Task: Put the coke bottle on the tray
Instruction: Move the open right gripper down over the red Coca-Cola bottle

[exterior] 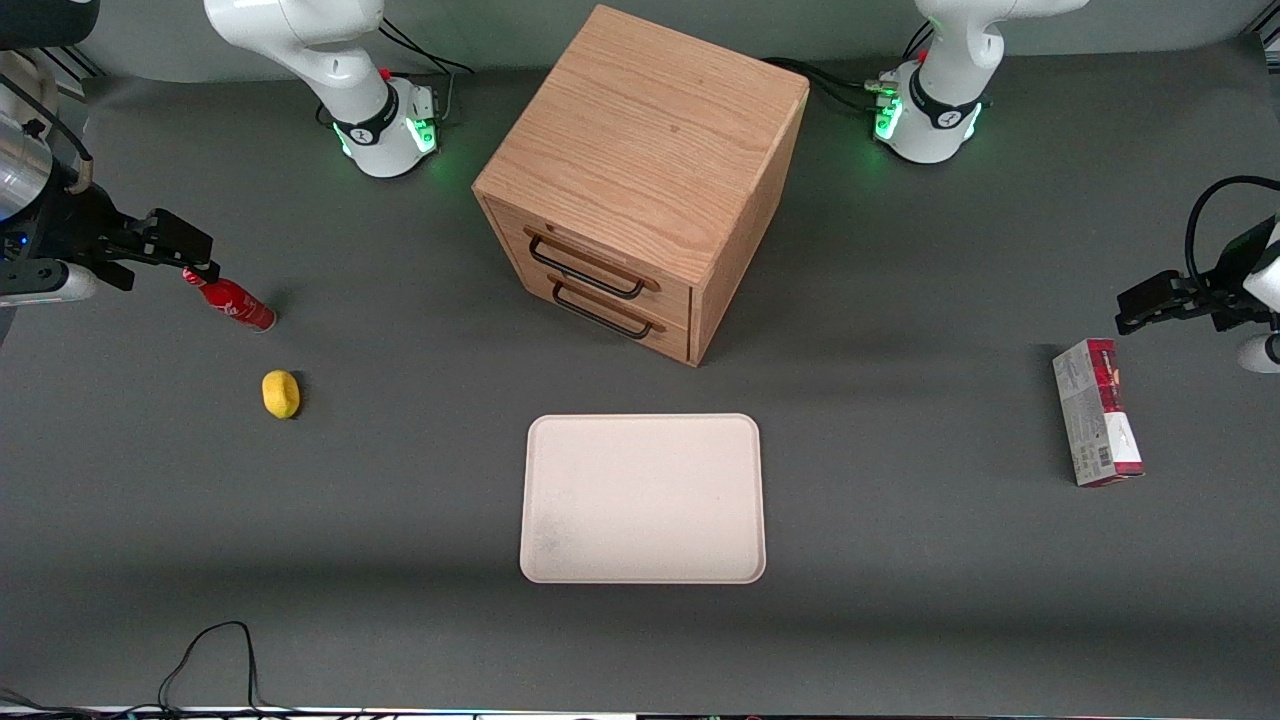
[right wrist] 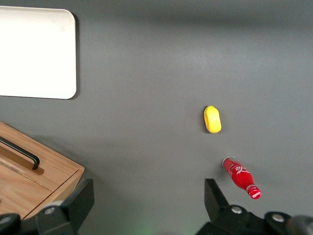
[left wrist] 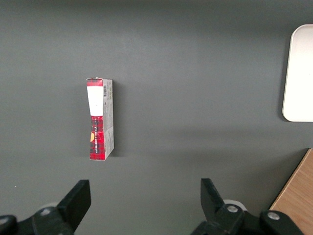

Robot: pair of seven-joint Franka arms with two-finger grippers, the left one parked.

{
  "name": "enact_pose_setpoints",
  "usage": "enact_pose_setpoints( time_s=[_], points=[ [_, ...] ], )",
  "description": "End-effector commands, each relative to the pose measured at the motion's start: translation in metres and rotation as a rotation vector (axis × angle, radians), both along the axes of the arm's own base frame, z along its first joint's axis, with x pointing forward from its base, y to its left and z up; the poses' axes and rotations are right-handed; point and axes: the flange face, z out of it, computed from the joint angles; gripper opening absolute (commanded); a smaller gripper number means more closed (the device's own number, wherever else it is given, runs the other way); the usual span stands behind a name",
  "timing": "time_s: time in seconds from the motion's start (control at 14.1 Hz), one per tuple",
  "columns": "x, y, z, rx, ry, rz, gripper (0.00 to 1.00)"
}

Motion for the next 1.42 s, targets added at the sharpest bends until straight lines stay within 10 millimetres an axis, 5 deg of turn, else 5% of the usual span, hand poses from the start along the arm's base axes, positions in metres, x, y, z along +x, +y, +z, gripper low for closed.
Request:
enact_pose_setpoints(
  time_s=[0.0, 0.21, 0.57, 0.85, 1.13, 1.35],
  points=[
    [-0.001, 0.001, 0.002, 0.024, -0.008, -0.025, 1.00],
    [-0.004, -0.008, -0.018, -0.002, 0.044, -0.034, 1.00],
    [-0.034, -0.109, -0.097, -0.020, 0.142, -0.002, 1.00],
    [-0.078, -0.192, -0.167, -0.001, 0.068, 0.054, 1.00],
    [-0.117, -0.247, -0.227, 0.034, 0.020, 0.090, 1.00],
    [-0.146, -0.253, -0.277, 0.034, -0.045, 0.087, 1.00]
  ],
)
